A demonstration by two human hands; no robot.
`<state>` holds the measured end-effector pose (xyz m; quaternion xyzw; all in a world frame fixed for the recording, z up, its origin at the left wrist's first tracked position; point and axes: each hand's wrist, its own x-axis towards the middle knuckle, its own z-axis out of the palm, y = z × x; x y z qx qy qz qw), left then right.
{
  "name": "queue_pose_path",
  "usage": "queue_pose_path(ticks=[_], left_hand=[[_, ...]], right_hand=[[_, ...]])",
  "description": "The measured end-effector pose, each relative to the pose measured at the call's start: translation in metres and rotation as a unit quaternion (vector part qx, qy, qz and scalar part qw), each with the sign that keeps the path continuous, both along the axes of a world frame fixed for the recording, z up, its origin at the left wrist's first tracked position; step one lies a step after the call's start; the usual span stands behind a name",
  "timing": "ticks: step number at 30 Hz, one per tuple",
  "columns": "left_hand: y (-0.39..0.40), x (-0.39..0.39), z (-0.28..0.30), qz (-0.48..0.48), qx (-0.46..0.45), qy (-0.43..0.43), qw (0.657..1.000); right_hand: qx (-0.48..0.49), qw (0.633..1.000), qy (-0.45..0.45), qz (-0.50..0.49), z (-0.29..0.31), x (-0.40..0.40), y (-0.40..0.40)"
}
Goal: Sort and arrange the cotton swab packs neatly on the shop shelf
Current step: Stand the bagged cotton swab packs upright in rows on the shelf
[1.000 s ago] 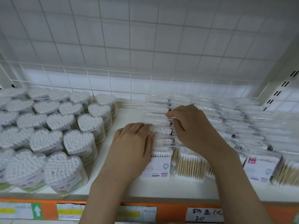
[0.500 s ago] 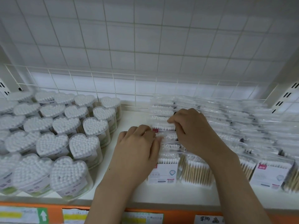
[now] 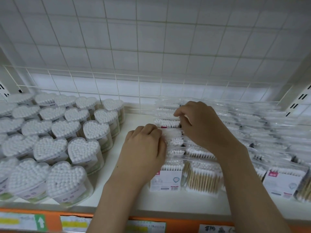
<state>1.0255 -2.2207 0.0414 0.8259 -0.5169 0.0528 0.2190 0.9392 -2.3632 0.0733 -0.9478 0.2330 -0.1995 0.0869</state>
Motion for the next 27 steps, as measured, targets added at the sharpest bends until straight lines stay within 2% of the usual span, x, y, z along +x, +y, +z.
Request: queue_pose_path(ticks=[11,16,23,27], left_hand=[[0.002,-0.002,0.001,0.0,-0.016,0.014,1.0],[-0.003,0.006,0.007,-0.01,-0.041,0.059,0.997],[-0.014,0.015,0.007,-0.005,0.028,0.044,0.999],[-0.011,0.013,0.004,-0.003,0.023,0.038,0.999]], right_hand=[[0.004,0.996,0.083,0.013,-0.001,0.02,-0.009],[0.035,0.994,0.097,0.025,0.003,0.016,-0.011],[0.029,0.996,0.077,0.033,0.012,0.018,-0.014],[0.007,0.997,0.079,0.018,0.021,0.022,-0.026]])
